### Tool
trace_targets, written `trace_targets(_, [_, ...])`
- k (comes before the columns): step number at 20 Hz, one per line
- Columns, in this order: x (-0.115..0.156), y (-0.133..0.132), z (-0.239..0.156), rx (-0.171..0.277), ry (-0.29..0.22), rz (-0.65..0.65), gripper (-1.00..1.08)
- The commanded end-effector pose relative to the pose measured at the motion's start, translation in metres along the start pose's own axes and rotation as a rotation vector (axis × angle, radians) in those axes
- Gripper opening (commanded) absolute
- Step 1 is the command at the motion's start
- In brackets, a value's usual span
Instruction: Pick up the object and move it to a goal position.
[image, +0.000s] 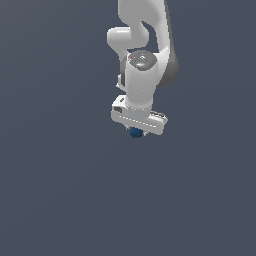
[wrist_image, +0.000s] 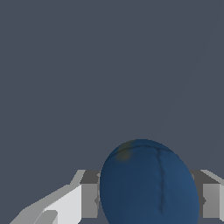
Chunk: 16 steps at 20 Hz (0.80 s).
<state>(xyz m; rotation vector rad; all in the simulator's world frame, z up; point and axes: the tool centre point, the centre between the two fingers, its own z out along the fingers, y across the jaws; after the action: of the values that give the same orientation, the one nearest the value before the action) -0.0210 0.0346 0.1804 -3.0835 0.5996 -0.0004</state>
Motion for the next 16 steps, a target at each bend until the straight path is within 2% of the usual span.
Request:
trace_targets(1, [0.008, 0.002, -0.027, 0.000, 0.000, 0.000, -1.00])
trace_targets(9, [0.034, 0.005, -0.104, 0.000, 0.000, 0.000, -1.00])
trace_targets(16, [0.050, 0.007, -0.146, 0.000, 0.000, 0.000, -1.00])
